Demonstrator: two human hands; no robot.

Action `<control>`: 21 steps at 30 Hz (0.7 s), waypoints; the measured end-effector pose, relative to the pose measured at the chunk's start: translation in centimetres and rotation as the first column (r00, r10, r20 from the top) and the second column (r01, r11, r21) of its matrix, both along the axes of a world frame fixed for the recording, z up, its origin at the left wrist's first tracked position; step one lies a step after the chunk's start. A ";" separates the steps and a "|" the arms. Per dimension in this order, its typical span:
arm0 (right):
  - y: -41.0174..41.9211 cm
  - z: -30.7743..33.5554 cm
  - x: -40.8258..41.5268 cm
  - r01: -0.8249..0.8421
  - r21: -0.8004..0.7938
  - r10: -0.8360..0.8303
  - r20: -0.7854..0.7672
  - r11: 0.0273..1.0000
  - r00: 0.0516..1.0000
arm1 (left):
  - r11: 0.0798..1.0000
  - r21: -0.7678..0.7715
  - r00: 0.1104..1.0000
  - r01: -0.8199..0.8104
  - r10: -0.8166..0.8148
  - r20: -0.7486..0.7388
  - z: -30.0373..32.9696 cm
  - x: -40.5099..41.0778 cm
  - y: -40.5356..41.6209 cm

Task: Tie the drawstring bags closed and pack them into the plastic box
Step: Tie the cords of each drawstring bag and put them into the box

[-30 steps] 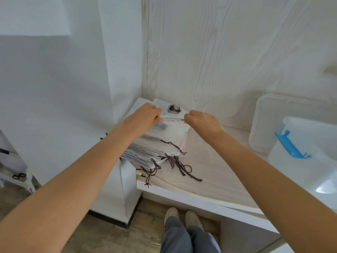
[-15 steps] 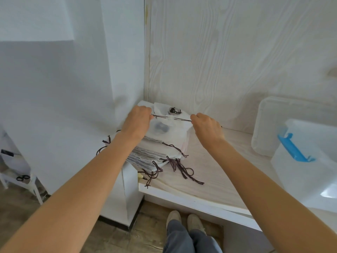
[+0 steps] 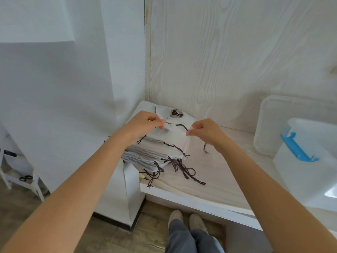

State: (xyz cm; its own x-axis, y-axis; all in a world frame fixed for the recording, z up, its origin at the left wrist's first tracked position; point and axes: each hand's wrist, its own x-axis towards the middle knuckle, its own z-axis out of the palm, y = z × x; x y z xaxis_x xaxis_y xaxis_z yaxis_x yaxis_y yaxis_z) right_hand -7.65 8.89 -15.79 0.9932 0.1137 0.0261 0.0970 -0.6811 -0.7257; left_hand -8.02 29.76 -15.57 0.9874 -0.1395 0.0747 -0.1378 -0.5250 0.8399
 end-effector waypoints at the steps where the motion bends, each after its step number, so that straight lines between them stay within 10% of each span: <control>1: -0.1 0.2 -0.2 0.001 0.122 0.003 -0.038 0.993 0.999 | 0.994 -0.105 0.998 -0.004 -0.004 -0.068 0.1 0.0 -0.1; 6: -0.2 0.1 -0.9 0.023 0.493 0.130 -0.273 0.870 0.953 | 0.782 -0.617 0.936 -0.085 -0.149 -0.318 -0.5 0.5 -0.6; 11: 1.1 -0.7 -1.6 0.053 0.872 0.319 -0.233 0.486 0.919 | 0.429 -0.899 0.903 -0.086 -0.347 -0.252 -1.1 0.3 -1.7; 16: 2.7 -1.6 -2.2 0.047 0.967 0.338 -0.132 0.250 0.932 | 0.399 -0.916 0.947 -0.039 -0.278 -0.161 -1.0 0.0 -3.1; 21: 3.0 -1.4 -2.2 0.042 0.975 0.297 -0.107 0.218 0.949 | 0.486 -0.874 0.972 -0.002 -0.203 -0.115 -0.7 -0.1 -3.8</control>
